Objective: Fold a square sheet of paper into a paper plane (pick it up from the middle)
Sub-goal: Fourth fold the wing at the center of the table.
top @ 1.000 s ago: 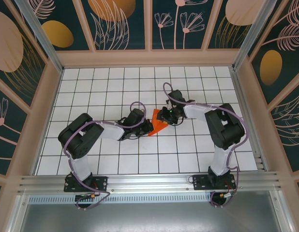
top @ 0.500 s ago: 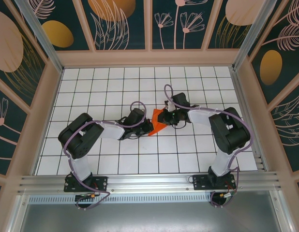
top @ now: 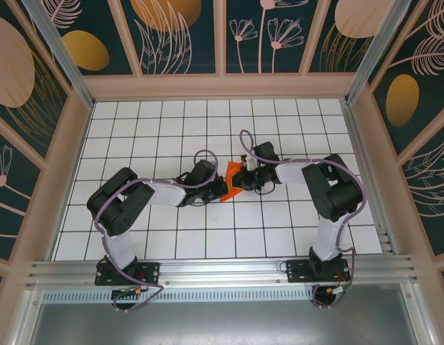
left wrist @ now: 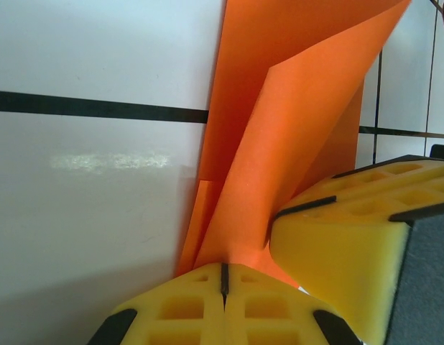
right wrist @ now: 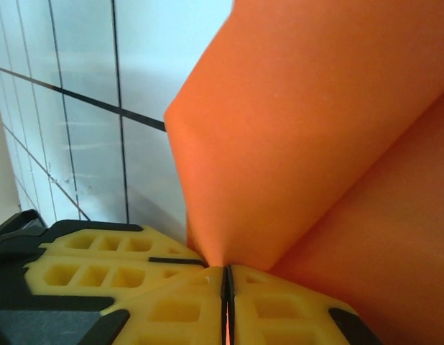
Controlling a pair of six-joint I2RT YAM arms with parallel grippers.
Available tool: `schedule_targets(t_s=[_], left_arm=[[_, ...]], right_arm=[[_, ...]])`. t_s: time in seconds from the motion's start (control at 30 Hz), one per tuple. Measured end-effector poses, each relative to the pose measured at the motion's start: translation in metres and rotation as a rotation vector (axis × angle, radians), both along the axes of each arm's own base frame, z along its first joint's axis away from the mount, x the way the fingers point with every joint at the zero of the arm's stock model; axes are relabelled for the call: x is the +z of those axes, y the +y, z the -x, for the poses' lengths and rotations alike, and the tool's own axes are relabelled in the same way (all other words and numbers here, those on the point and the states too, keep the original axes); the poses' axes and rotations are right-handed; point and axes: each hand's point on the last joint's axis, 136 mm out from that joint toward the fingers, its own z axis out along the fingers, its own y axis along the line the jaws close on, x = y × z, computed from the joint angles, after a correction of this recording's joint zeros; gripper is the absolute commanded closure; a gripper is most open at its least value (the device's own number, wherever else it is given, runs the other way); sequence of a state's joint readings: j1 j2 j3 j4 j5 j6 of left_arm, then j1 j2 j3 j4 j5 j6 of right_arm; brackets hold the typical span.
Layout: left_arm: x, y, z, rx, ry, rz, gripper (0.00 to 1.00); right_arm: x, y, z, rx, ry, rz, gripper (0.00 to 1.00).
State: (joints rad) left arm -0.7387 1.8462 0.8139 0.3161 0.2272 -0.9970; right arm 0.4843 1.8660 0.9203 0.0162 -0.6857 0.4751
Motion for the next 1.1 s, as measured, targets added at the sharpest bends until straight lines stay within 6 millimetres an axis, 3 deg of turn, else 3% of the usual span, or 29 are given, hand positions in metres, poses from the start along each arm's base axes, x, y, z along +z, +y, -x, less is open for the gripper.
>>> schedule_targets(t_s=[0.63,0.93,1.1], left_arm=[[0.0,0.0,-0.001,0.002,-0.001,-0.002,1.0],[0.0,0.0,-0.001,0.003,-0.004,-0.001,1.0],[0.0,0.0,-0.001,0.003,-0.003,-0.001,1.0]], right_arm=[[-0.009,-0.005,-0.012,-0.03,-0.001,0.056,0.88],[-0.006,-0.025,-0.053,-0.122,-0.044,0.094,0.88],[-0.004,-0.028,-0.059,-0.13,-0.069,0.1,0.88]])
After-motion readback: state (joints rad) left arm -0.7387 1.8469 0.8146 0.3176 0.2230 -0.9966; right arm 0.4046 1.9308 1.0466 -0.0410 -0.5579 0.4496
